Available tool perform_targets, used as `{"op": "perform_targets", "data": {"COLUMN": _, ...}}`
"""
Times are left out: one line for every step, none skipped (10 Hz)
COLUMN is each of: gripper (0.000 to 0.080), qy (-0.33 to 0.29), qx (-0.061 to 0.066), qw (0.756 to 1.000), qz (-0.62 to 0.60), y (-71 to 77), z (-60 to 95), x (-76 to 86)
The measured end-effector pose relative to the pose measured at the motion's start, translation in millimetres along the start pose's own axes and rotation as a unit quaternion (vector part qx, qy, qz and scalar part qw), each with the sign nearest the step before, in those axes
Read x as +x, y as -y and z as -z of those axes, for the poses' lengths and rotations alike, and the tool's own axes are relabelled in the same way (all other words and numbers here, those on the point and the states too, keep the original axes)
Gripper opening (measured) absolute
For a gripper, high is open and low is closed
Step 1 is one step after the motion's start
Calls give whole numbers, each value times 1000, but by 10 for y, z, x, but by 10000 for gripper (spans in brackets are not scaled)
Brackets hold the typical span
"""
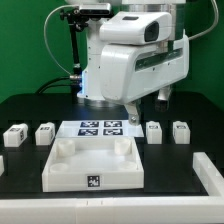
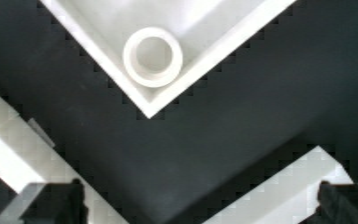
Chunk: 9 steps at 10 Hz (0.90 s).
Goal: Assemble one leg
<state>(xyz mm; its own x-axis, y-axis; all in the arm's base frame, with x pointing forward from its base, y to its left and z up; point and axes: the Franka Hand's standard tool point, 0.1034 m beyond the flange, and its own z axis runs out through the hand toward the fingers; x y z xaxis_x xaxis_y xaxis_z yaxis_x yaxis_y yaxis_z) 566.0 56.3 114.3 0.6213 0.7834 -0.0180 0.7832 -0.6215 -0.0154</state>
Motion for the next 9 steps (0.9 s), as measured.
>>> {"op": "perform_targets", "data": {"gripper": 650, "qy": 0, "qx": 0, "qw": 1000, "qz": 0, "y": 0, "z": -2, "x": -1}}
{"op": "perform_targets", "data": {"gripper": 650, "qy": 0, "qx": 0, "qw": 1000, "qz": 0, "y": 0, "z": -2, "x": -1}}
{"op": "perform_targets", "data": {"gripper": 650, "qy": 0, "qx": 0, "qw": 1000, "qz": 0, "y": 0, "z": -2, "x": 0}}
{"op": "perform_targets", "data": {"gripper": 650, "qy": 0, "qx": 0, "qw": 1000, "qz": 0, "y": 0, "z": -2, "x": -1}}
{"op": "perform_targets", "data": {"gripper": 650, "qy": 0, "qx": 0, "qw": 1000, "qz": 0, "y": 0, "z": -2, "x": -1}}
{"op": "perform_targets", "data": {"gripper": 650, "qy": 0, "qx": 0, "qw": 1000, "qz": 2, "y": 0, "z": -2, "x": -1}}
{"op": "perform_targets", "data": {"gripper": 650, "qy": 0, "qx": 0, "qw": 1000, "qz": 18, "y": -9, "z": -1, "x": -17}}
{"op": "perform_targets", "data": {"gripper": 650, "qy": 1, "qx": -2, "qw": 999, "qz": 46, "y": -2, "z": -19, "x": -96}}
{"op": "perform_targets", "data": {"gripper": 650, "qy": -4, "qx": -7, "qw": 993, "qz": 116, "y": 155, "z": -136, "x": -268}}
